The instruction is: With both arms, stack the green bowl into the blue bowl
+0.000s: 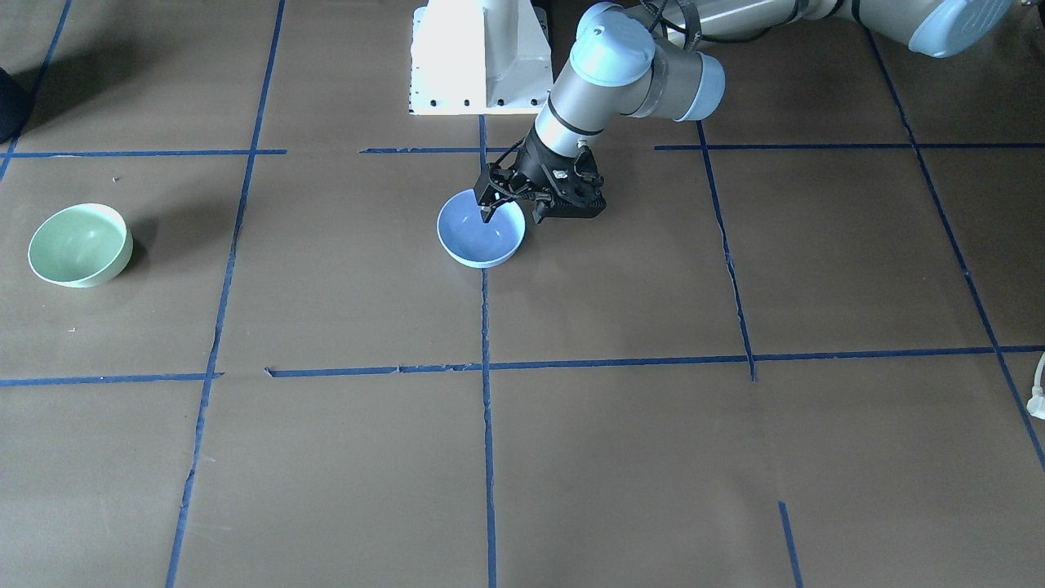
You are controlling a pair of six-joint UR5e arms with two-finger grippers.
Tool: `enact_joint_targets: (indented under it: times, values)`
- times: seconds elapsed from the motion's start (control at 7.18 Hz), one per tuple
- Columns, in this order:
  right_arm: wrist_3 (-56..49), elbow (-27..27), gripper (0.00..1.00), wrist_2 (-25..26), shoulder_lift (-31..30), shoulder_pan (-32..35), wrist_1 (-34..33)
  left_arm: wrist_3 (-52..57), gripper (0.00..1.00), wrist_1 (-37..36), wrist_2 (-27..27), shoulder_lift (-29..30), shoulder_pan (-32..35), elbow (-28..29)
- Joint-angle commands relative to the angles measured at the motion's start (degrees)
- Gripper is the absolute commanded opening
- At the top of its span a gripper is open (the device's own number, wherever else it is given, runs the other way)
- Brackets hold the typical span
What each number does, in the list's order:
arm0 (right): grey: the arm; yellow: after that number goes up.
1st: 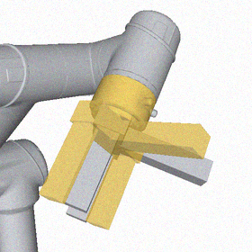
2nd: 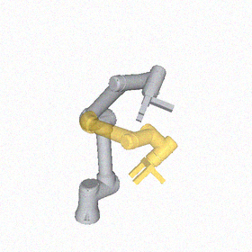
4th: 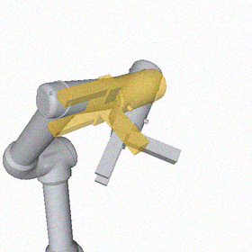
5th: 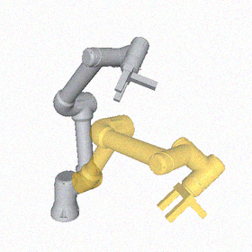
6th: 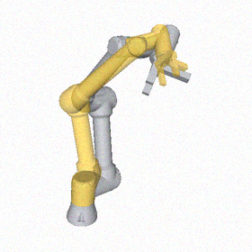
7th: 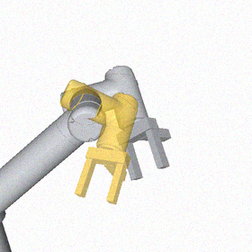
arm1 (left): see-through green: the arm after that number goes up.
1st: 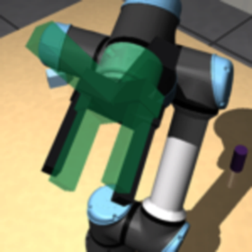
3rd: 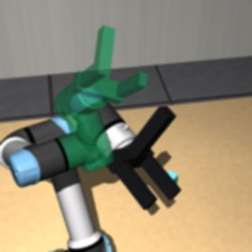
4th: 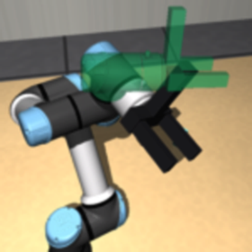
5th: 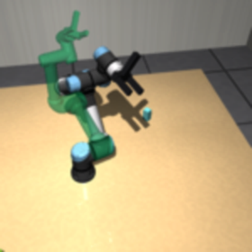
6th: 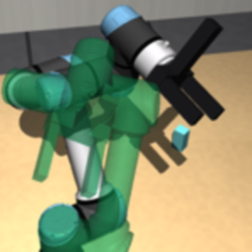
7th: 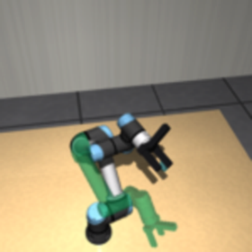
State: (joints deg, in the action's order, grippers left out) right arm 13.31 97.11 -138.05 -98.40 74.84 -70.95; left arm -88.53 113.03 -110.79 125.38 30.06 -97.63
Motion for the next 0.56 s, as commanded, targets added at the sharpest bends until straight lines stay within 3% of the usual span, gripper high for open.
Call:
enact_joint_targets:
  times: [0.0,0.14,0.42]
  values:
    - [20.1,-6.5,1.0,1.5,-2.2,-7.4,24.2,-0.1,0.99,-0.1,0.1,-0.7,1.7,-1.7]
    - [26.6,-10.8,1.0,4.4,-2.2,-11.3,34.0,-0.1,0.99,-0.1,0.1,-1.1,1.7,-1.7]
    - [29.5,-12.8,0.97,8.4,-2.1,-15.4,37.4,-0.1,0.99,-0.1,0.1,-1.2,1.7,-1.8]
